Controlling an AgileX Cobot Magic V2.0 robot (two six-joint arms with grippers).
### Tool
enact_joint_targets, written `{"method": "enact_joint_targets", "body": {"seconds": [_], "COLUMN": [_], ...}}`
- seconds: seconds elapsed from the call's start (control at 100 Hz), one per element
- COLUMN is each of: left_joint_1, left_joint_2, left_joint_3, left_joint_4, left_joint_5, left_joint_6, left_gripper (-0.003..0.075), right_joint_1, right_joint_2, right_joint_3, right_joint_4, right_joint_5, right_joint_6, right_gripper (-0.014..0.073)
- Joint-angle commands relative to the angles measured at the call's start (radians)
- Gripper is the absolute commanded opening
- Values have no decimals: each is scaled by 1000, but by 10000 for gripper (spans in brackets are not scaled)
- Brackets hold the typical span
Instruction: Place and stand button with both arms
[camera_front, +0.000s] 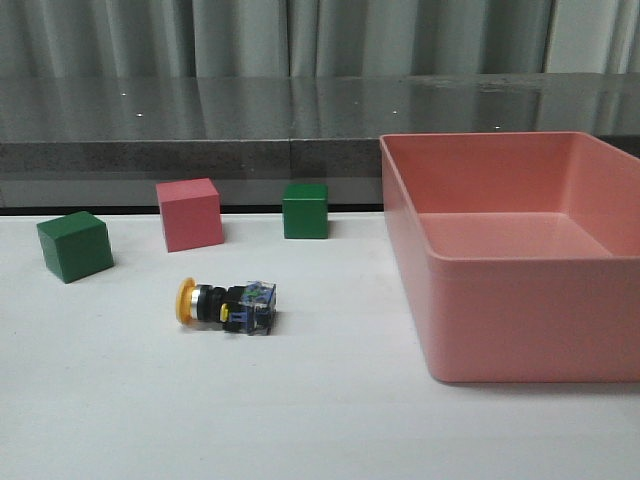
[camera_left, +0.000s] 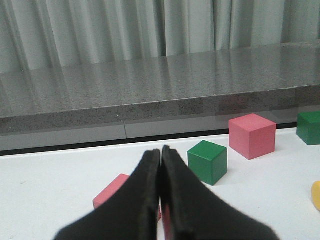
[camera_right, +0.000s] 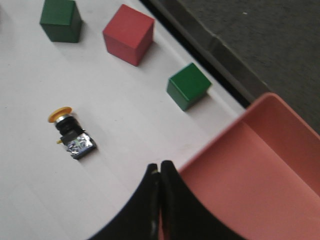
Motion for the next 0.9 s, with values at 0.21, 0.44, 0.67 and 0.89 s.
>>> {"method": "enact_joint_targets", "body": {"seconds": [0.21, 0.44, 0.67, 0.89], "left_joint_1": [1, 1, 1, 1], "left_joint_2": [-31, -31, -31, -31], "left_joint_3": [46, 46, 46, 46], "left_joint_4": [-10, -10, -10, -10], "left_joint_5": [-78, -78, -78, -78], "left_joint_6": [-11, -11, -11, -11], "left_gripper": [-20, -20, -19, -19], "right_joint_1": [-153, -185, -185, -185], "right_joint_2": [-349, -609, -804, -949], "right_joint_3": [341, 721, 1015, 1153], "right_joint_4": [13, 13, 14, 15], "right_joint_5": [-287, -577, -780, -824], "right_joint_6": [63, 98, 114, 117], "right_gripper": [-113, -113, -113, -113]}}
